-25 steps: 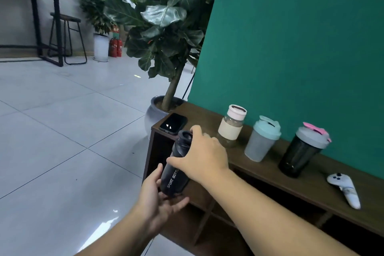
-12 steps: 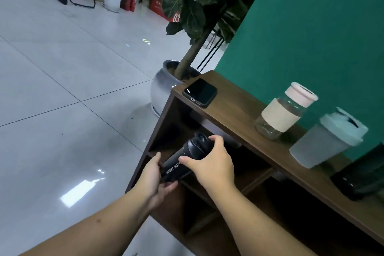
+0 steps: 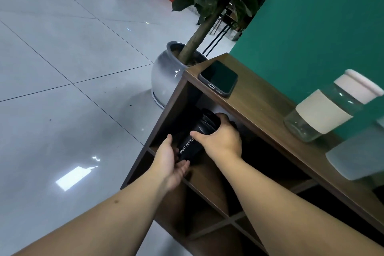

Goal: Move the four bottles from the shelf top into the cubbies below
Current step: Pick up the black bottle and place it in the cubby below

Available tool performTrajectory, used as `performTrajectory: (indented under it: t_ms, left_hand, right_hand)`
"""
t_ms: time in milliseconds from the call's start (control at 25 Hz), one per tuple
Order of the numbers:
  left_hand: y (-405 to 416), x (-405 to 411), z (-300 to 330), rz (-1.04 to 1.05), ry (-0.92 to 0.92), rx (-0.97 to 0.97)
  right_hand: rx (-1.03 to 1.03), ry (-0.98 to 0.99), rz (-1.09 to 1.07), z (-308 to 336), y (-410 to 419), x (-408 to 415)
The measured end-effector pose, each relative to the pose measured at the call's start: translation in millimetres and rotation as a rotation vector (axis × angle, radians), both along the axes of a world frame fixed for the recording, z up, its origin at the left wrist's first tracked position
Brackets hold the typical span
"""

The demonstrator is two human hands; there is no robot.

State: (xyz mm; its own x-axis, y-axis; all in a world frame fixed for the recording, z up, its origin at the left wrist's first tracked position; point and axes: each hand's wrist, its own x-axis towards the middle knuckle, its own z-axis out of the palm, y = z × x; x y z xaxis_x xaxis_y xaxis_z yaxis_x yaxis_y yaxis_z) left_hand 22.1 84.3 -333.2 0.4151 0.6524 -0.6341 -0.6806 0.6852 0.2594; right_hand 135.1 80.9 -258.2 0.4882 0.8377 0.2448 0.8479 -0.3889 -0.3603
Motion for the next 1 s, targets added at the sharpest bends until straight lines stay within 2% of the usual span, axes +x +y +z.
performTrajectory:
  t_ms: [320, 520, 720, 880, 1000]
  left_hand:
    - [2.0, 7.6, -10.6, -0.004, -0.054, -0.051]
    - [-13.0, 10.8, -1.4, -0.174, 0.220, 0.082]
    - [-33.1, 7.4, 8.6, -0.220, 0.311, 0.204]
    - [-51.3, 6.6, 60.0, -0.272, 0.310, 0.329]
    - [-75.7, 20.4, 126.1, -0.386, 0.256, 0.463]
  right_hand:
    - [-0.021, -0.023, 0.085, -5.9, 8.6, 6.2]
    - [-0.116, -0.126, 0.061, -6.8, 8.7, 6.7]
    - [-0.181, -0.171, 0.002, 3.4, -15.9, -7.2]
    - [-0.030, -0.083, 0.200, 61.5, -87.2, -24.4]
    - [0.268, -0.114, 0.291, 141.2, -135.6, -15.6]
